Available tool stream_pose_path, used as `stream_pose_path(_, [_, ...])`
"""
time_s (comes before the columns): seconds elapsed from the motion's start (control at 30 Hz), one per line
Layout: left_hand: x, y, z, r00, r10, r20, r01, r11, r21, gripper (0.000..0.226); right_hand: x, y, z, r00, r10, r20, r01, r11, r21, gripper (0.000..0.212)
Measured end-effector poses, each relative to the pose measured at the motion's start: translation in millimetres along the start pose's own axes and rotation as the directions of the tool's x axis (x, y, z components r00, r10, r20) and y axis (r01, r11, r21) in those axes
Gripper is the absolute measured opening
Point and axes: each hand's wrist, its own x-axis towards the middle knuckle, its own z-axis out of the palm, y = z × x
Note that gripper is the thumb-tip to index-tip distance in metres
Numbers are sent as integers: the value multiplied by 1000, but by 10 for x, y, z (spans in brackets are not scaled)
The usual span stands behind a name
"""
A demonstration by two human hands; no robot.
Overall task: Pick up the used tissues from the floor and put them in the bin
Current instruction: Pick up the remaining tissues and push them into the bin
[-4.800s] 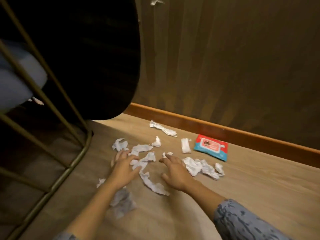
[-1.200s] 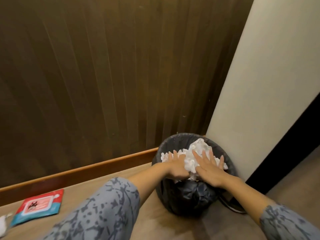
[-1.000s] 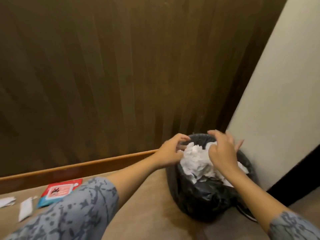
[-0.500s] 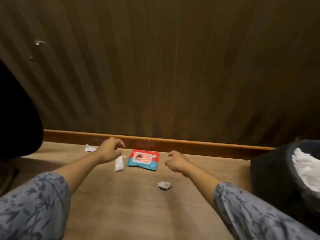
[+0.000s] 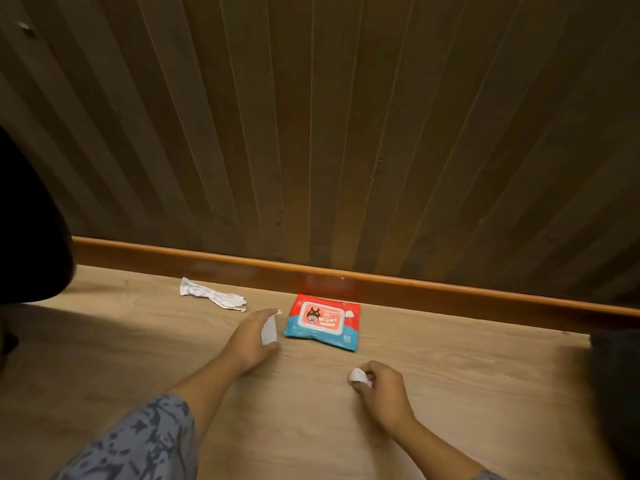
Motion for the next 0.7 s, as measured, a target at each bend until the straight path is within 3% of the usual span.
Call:
stream_pose_path(0.03, [46,-47,56,999,32,-19,-32,999,17,67,79,-59,44,999,-27,-33,28,999,25,4])
stream_pose_path(0.13, [182,-220,127,985,159,-61,-155,986,67,48,368,-330,135,976,-168,-142,162,985,-50,21])
stream_pose_path(0.23, [315,-425,66,936,261,-235,-228,961,158,30,682,-664,170,955,-260,-145,241,961,-139,31])
stream_pose_path(0.33, [472,-571,-88,873,134,-469,-44,979,198,19,901,-798,234,959,-282,-35,265,932,-249,38])
stream_pose_path(0.43, [600,-777,-87,877,-35,-479,145,970,195,36,925,-656,331,953,-232,194,298,828,-475,78])
stream_pose_path(0.47, [606,-833,-51,884,-26,-468,116,980,164,39,921,-587,359,946,-225,233,318,783,-534,82])
stream_pose_path(0.57, [520,-790,100,856,111,-504,-90,994,67,19,904,-472,348,922,-289,257,387,655,-650,60])
stream_pose_path(0.6, [475,-690,140,857,153,-492,-150,988,45,22,900,-463,304,907,-323,269,418,621,-663,59])
stream_pose_path(0.7, [431,-223,285,879,336,-337,-340,939,52,25,898,-388,50,847,-484,220,511,629,-585,61])
